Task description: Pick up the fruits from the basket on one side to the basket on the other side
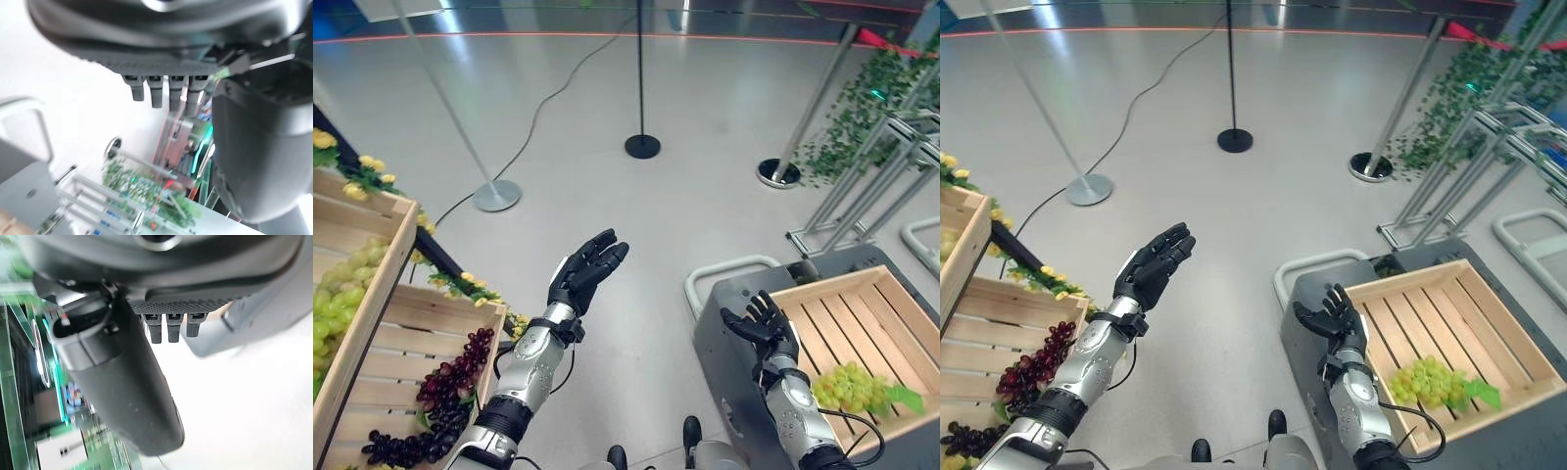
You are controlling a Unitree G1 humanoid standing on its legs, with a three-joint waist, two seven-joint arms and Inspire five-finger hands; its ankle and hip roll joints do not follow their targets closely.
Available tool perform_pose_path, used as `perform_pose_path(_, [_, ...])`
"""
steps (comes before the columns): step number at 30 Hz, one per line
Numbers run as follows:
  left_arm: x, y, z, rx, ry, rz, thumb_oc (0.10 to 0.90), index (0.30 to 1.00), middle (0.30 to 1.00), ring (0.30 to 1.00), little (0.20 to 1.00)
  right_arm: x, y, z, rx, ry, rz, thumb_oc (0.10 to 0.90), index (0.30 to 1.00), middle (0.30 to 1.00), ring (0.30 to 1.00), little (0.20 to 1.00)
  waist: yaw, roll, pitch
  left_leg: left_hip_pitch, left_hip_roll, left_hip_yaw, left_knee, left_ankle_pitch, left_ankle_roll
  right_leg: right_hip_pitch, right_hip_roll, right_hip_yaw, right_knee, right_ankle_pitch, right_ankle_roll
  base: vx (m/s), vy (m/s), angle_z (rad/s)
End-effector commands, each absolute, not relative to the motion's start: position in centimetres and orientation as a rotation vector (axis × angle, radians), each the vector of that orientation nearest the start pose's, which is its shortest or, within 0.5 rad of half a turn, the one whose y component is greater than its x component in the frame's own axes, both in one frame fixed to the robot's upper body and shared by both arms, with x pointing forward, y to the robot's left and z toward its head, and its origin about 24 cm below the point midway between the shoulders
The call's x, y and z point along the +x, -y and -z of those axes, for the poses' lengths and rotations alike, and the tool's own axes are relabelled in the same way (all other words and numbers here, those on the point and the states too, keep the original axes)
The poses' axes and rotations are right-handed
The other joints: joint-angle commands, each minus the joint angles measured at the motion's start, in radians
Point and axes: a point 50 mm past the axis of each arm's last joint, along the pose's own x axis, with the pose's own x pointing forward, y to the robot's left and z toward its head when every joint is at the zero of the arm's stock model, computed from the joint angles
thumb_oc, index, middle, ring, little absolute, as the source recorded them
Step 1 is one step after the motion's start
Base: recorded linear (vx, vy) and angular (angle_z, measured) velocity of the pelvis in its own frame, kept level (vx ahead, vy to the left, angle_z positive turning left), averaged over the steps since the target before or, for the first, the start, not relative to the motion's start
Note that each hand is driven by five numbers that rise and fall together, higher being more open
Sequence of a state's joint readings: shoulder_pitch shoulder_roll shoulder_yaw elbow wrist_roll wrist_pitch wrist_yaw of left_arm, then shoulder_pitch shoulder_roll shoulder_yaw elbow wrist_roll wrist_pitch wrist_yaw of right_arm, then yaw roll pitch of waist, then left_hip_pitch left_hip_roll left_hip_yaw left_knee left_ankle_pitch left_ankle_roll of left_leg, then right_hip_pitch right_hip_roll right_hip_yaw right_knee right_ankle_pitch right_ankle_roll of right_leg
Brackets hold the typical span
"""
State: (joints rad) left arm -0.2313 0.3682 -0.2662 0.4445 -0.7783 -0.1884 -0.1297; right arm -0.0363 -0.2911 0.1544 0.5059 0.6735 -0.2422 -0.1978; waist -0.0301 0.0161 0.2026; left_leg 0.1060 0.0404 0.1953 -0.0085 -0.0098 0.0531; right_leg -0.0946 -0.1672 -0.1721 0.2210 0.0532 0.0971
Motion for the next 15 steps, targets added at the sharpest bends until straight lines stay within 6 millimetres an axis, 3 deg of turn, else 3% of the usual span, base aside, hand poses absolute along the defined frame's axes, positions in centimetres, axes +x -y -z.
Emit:
perform_pose_path(1, [29.9, -18.8, -6.3, -0.31, 0.115, 0.22, 0.8, 0.9, 0.9, 0.9, 0.9, 27.1, 24.5, -3.3, 0.263, 0.128, 0.332, 0.8, 0.9, 0.9, 0.9, 0.9, 0.038, -0.02, -0.028, -0.034, -0.013, 0.032, 0.13, -0.088, -0.03, 0.111, -0.066, -0.092, -0.072, 0.003, 0.014, 0.02, -0.278, -0.73])
perform_pose_path(4, [29.9, -18.5, -6.0, -0.326, 0.085, 0.213, 0.8, 0.9, 0.9, 0.9, 0.9, 27.9, 26.8, -5.9, 0.192, 0.204, 0.442, 0.8, 0.9, 0.9, 0.9, 0.9, 0.028, -0.033, -0.019, -0.042, 0.022, 0.041, 0.152, -0.09, -0.052, 0.124, -0.019, -0.04, -0.122, -0.029, 0.019, 0.02, -0.174, -0.66])
perform_pose_path(7, [30.2, -17.9, -5.8, -0.284, 0.059, 0.225, 0.8, 0.9, 0.9, 0.9, 0.9, 28.4, 28.6, -7.8, 0.119, 0.257, 0.489, 0.8, 0.9, 0.9, 0.9, 0.9, 0.015, -0.041, -0.006, -0.043, 0.044, 0.07, 0.129, -0.07, -0.07, 0.131, -0.005, -0.04, -0.161, -0.017, 0.017, -0.04, -0.138, -0.22])
perform_pose_path(12, [28.9, -17.1, -3.7, -0.293, -0.02, 0.241, 0.8, 0.9, 0.9, 0.9, 0.9, 27.7, 31.7, -9.2, -0.01, 0.262, 0.539, 0.8, 0.9, 0.9, 0.9, 0.9, 0.008, -0.049, -0.017, -0.008, 0.047, 0.045, -0.006, -0.001, -0.098, 0.17, 0.022, -0.018, -0.285, 0.037, 0.019, 0.01, -0.09, -0.12])
perform_pose_path(15, [28.1, -16.9, -2.7, -0.305, -0.061, 0.256, 0.8, 0.9, 0.9, 0.9, 0.9, 27.4, 32.3, -9.5, -0.129, 0.247, 0.566, 0.8, 0.9, 0.9, 0.9, 0.9, 0.012, -0.053, -0.024, -0.002, 0.049, 0.039, -0.05, 0.027, -0.108, 0.169, 0.029, -0.02, -0.308, 0.053, 0.019, 0.02, -0.092, -0.27])
